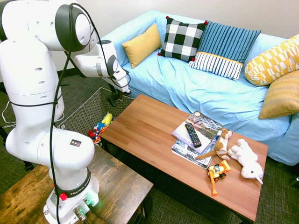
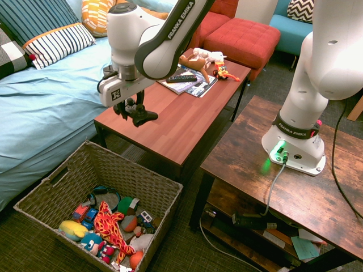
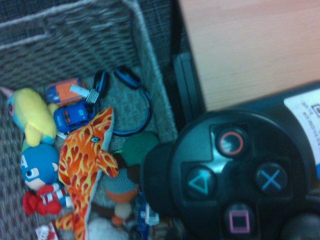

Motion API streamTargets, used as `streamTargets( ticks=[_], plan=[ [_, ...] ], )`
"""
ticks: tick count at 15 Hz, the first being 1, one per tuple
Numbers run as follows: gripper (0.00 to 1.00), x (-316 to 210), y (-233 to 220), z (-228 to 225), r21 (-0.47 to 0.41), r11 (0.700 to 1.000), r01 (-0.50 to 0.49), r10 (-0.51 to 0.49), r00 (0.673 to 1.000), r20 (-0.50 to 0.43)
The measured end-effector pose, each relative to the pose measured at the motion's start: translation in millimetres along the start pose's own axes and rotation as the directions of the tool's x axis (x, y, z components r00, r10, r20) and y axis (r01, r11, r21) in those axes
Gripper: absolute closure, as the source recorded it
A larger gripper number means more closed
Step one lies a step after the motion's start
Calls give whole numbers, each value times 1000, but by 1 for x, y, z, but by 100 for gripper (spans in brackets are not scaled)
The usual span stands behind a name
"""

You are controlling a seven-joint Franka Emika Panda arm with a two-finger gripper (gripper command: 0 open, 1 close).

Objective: Put the gamepad in the basket

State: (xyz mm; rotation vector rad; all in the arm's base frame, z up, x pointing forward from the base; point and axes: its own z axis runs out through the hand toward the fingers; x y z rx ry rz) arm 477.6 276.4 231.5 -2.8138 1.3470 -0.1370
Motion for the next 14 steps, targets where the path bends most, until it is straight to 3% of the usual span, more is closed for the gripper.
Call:
streamTargets(
  ticks=[7,14],
  plan=[
    [100,-133,-52,61,-37,992,118,-118,993,12],
    [100,-172,-67,152,-108,983,150,-150,989,8]
  ],
)
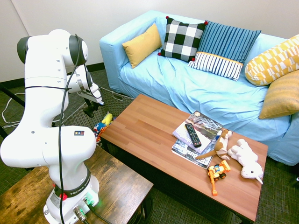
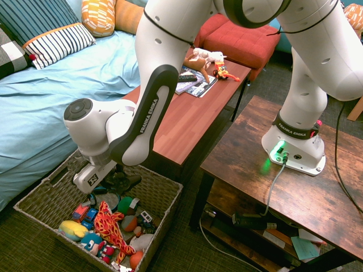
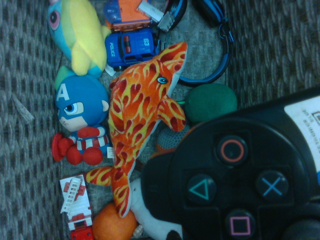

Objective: Put the gamepad in the basket

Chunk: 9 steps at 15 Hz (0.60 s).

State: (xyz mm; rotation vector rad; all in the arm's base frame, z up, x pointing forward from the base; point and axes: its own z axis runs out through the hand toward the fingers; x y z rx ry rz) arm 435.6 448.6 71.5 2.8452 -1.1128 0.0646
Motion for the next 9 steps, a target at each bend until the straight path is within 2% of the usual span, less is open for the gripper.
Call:
streamTargets(
  ticks=[1,2,9],
  plan=[
    [100,-2,-4,7,-9,1000,-2,2,1000,4],
    [0,-3,-9,10,-16,1000,-2,3,1000,6],
    [0,5,-22,2,-27,1000,-1,0,1000,-6]
  ],
)
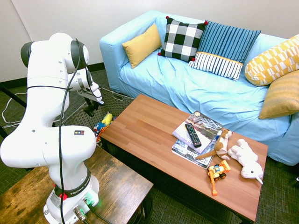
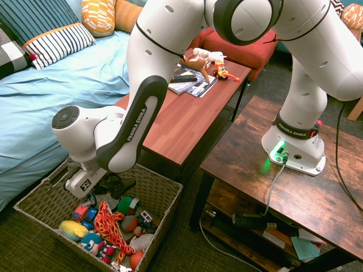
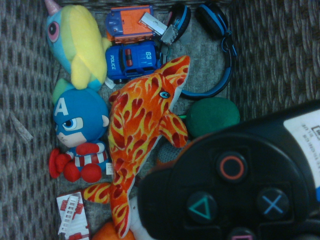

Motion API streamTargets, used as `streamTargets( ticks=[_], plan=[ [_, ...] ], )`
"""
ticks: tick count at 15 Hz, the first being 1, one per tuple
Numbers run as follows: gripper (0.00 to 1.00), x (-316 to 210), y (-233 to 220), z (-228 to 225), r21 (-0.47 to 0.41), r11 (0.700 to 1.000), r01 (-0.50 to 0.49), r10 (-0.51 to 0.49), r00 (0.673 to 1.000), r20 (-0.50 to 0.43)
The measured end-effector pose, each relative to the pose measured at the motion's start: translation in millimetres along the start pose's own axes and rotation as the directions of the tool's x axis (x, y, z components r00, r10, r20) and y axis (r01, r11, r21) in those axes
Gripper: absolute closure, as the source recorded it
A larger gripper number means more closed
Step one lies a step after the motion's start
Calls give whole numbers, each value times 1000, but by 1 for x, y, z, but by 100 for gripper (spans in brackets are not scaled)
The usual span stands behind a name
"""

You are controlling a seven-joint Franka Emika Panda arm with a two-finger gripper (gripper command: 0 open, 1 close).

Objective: Put the gamepad in the basket

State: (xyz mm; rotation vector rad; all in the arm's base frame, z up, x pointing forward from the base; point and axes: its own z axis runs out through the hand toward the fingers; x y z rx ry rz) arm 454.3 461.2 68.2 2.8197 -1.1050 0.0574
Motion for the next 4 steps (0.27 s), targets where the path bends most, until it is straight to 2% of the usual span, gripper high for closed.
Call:
streamTargets(
  ticks=[4],
  plan=[
    [0,0,1,0,-13,1000,10,-10,1000,2]
  ],
)
